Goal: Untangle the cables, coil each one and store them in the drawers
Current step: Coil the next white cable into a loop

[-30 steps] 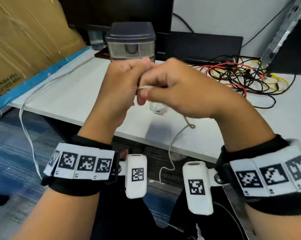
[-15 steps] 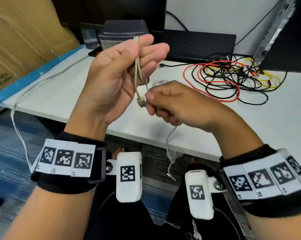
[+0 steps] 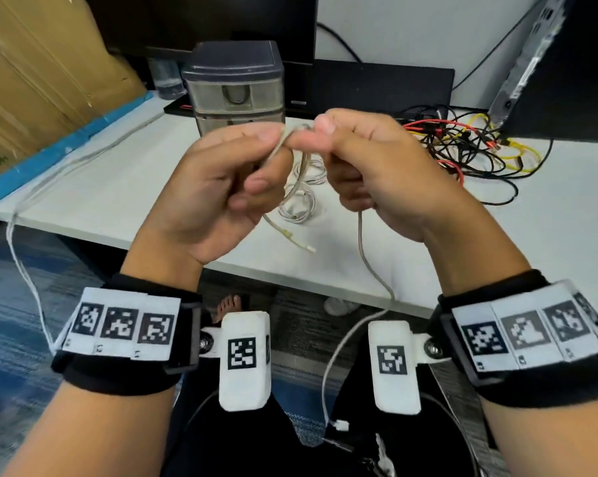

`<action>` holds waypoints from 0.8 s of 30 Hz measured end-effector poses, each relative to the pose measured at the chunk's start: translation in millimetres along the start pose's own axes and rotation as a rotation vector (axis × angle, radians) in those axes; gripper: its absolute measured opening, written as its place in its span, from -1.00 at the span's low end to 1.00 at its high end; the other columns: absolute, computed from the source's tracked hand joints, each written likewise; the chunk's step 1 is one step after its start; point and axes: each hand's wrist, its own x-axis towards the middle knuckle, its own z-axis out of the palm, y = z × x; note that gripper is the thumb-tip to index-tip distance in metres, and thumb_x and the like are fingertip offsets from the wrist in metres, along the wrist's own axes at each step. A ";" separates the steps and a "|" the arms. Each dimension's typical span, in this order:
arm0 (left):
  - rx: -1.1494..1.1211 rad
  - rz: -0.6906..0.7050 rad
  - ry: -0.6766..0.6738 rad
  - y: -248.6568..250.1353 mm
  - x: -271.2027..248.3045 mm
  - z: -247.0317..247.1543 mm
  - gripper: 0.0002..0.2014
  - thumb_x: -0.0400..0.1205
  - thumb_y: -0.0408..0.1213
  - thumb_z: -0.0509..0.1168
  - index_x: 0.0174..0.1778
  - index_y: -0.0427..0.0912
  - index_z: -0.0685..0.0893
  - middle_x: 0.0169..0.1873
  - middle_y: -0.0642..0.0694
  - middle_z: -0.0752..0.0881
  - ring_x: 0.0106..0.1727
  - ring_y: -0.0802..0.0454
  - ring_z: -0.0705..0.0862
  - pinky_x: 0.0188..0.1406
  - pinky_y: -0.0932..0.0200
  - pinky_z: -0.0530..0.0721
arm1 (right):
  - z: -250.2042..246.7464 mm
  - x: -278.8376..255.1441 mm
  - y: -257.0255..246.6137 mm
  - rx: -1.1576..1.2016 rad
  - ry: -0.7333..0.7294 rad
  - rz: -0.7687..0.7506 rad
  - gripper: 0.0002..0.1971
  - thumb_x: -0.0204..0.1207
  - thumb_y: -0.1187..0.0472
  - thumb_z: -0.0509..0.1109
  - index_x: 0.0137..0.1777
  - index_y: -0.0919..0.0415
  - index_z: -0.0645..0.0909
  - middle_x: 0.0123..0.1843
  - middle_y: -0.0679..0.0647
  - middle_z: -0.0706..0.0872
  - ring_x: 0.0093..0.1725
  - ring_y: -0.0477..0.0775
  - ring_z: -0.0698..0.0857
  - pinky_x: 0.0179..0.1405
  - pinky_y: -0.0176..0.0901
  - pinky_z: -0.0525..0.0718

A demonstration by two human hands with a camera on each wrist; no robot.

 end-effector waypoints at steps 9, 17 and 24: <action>0.383 0.057 0.342 -3.0 16.8 9.7 -0.74 0.86 -0.41 0.06 0.35 -0.21 0.61 0.01 -0.10 0.89 0.05 0.03 0.86 0.08 0.11 0.75 | 11.0 -16.0 -10.9 -0.155 -0.320 0.128 -0.70 0.82 0.17 0.19 -0.15 0.25 0.56 -0.51 -0.05 0.29 -0.55 -0.05 0.22 -0.59 -0.24 0.25; 0.224 -0.062 0.105 9.6 6.4 6.8 -0.58 0.80 -0.23 0.07 -0.04 -0.37 0.79 -0.60 0.05 0.21 -0.54 0.11 0.09 -0.50 0.18 0.06 | -15.4 -5.1 -29.3 -0.200 -0.005 -0.102 -0.70 0.76 0.14 0.34 -0.25 0.15 0.56 -0.50 -0.02 0.31 -0.53 -0.02 0.18 -0.57 -0.30 0.16; -0.104 0.207 0.108 22.5 9.3 0.9 -0.61 0.89 -0.36 -0.05 0.50 -0.49 0.50 -0.18 -0.01 0.76 -0.31 0.23 0.69 -0.26 0.36 0.64 | -12.3 -2.4 -19.5 -0.300 -0.107 -0.006 -0.66 0.83 0.09 0.18 -0.18 0.16 0.58 -0.50 -0.14 0.33 -0.52 -0.11 0.24 -0.56 -0.30 0.22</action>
